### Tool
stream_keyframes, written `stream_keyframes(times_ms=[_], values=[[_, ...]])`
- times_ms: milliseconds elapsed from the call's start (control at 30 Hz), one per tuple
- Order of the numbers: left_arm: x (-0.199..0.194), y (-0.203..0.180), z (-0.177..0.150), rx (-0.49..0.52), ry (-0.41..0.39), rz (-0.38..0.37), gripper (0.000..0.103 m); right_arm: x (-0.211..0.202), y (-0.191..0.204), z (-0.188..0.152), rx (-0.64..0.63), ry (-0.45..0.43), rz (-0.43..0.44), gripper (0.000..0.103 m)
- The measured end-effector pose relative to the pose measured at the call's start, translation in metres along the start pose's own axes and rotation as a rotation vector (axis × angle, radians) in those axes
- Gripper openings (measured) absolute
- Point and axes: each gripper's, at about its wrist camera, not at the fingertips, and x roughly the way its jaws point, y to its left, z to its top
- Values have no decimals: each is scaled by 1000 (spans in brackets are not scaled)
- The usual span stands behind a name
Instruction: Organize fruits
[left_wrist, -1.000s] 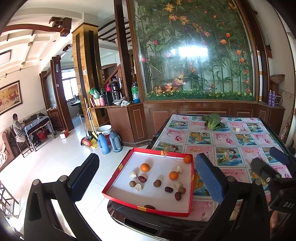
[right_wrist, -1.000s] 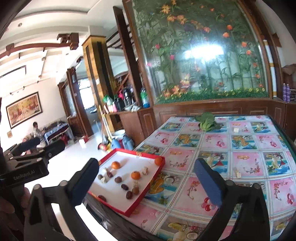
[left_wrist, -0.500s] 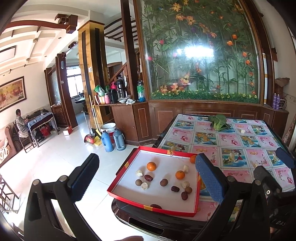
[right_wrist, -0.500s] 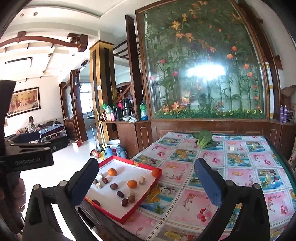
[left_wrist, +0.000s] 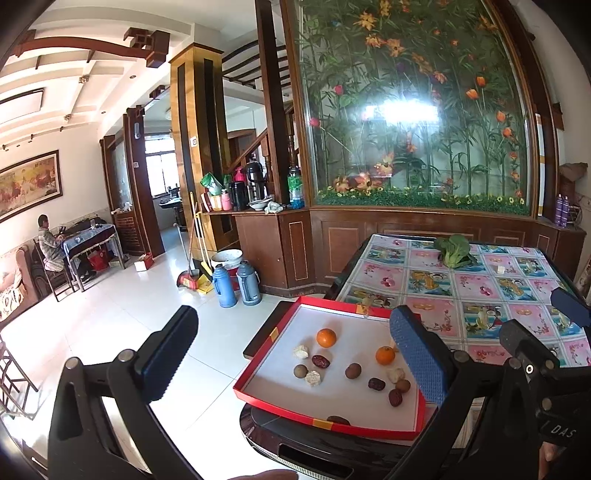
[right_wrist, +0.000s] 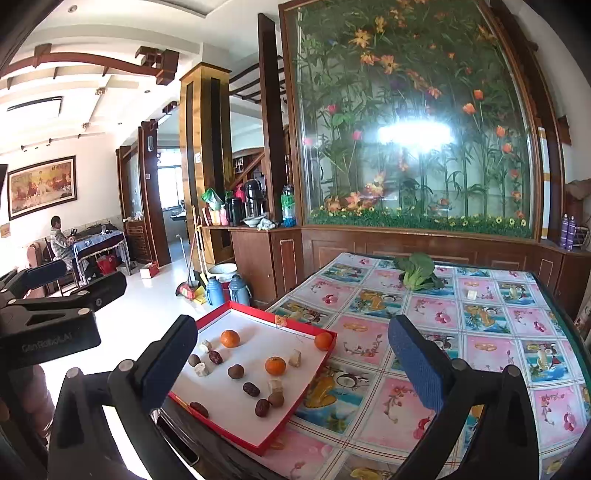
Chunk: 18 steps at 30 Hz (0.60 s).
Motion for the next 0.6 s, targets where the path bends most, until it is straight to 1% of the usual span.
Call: stream_keyframes(times_ms=[100,267,433,600], values=[[7,5,-1,-9,9,1,103,10,4,1,10,26,-22,103],[18,13,-2,-20,30,0,103,22,11,-2,-3,57,-26,103],[25,18,-3,-35,46,-6,103,27,17,-1,-19,67,-30,103],[31,15,-4,-27,60,-18,103,29,17,-1,-16,72,-27,103]])
